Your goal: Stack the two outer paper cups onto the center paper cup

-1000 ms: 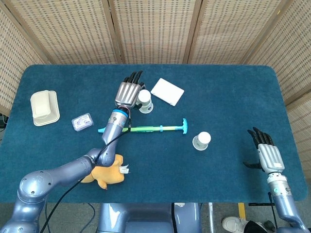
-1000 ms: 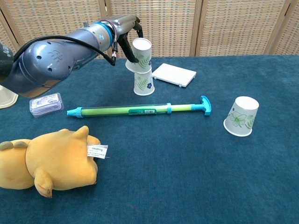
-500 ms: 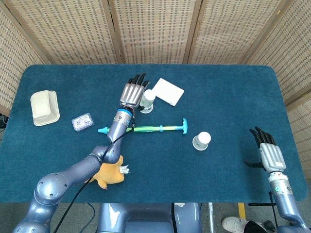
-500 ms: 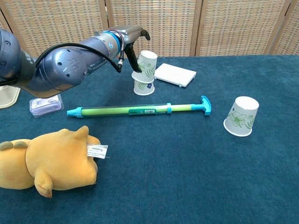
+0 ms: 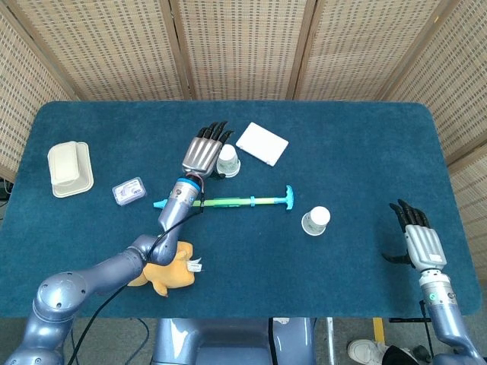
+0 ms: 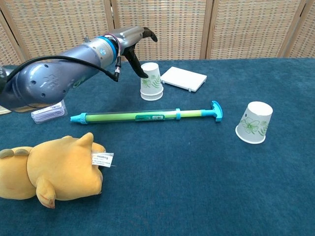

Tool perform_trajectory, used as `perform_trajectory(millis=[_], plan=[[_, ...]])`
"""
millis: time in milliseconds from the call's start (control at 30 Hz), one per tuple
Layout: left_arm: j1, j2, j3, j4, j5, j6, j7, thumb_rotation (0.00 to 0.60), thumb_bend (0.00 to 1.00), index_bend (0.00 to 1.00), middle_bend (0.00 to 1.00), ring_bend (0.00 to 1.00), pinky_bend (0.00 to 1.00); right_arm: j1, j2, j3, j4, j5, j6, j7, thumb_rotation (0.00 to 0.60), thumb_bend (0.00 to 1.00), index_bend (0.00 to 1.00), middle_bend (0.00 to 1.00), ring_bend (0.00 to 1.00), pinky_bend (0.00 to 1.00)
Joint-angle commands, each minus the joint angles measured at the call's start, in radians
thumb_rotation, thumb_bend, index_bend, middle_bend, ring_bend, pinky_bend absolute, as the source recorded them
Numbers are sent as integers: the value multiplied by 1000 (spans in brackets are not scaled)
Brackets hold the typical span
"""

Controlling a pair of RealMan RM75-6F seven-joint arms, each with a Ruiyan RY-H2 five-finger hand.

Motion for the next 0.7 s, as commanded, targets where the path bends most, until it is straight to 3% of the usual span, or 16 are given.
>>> perform_trajectory(millis=[33,233,333,500,700], plan=[[85,103,33,-187,35,88,22,600,135,151,0,0,107,1,0,-1,-3,-3,1,-4,600,137,102,0,0,0],[218,226,63,-471,25,239,71,600,142,135,0,0,103,-2,-1,-2,-6,-6,10,-13,600,137,102,0,0,0],[315,297,110,-619,50,348,88,600,142,110,0,0,103,-5,-1,-2,-11,-7,19,-22,600,137,102,0,0,0],[540,411,287,-817,159,599,131,600,143,102,0,0,103,-9,-7,-4,-27,-15,46,-69,600,137,121,0,0,0],[690,485,412,-870,245,708,111,600,142,102,0,0,103,-7,-26,6,-36,-48,97,-86,600,137,171,0,0,1]])
